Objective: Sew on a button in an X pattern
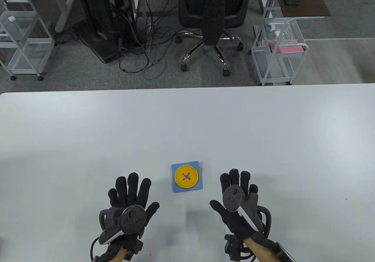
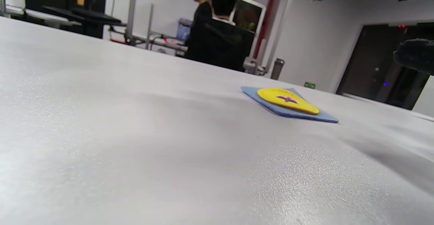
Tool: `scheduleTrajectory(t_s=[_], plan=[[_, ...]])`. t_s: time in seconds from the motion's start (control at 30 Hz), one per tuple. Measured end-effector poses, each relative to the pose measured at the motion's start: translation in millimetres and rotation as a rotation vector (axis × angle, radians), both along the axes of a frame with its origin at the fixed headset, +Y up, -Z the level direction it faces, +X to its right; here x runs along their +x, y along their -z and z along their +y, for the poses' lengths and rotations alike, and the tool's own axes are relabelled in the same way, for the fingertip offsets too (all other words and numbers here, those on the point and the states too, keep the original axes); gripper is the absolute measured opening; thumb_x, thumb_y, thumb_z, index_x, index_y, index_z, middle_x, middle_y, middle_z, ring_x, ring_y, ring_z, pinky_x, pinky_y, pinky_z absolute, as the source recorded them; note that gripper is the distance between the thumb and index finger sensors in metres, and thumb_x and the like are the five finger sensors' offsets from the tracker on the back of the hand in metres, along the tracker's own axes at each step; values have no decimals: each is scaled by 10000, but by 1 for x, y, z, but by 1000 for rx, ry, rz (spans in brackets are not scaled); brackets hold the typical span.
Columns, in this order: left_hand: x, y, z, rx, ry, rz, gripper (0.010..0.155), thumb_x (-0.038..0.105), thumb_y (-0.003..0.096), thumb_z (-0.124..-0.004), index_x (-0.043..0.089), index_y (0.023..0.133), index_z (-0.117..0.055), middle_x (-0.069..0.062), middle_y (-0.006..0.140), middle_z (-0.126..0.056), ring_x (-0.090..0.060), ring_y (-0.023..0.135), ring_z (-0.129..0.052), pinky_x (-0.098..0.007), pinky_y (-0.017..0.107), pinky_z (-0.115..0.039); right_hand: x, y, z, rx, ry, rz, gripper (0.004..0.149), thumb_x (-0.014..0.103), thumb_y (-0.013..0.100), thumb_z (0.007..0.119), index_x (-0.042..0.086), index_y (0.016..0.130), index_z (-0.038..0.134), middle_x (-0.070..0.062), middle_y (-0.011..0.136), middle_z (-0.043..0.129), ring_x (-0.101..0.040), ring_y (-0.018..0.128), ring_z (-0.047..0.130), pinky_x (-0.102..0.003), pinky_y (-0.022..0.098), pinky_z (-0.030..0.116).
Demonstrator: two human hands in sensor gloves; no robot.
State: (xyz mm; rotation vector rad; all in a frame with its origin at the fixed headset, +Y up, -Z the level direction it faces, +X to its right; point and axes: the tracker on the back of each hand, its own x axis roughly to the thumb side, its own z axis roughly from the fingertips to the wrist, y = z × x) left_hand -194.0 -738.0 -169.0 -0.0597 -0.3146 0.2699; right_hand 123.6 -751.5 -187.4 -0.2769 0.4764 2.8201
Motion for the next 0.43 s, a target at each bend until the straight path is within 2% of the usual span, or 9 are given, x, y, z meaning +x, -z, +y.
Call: scheduleTrajectory(t_s=[0.43], plan=[[0, 0, -1, -1, -2, 1, 724, 506, 618, -530, 112, 1144, -225, -340, 1115, -41, -659, 926, -23, -816, 570, -156, 0, -1, -1, -8, 2, 7, 833, 646, 421, 536, 539, 913, -129, 281, 988, -310, -39, 945, -388, -409, 804, -149]])
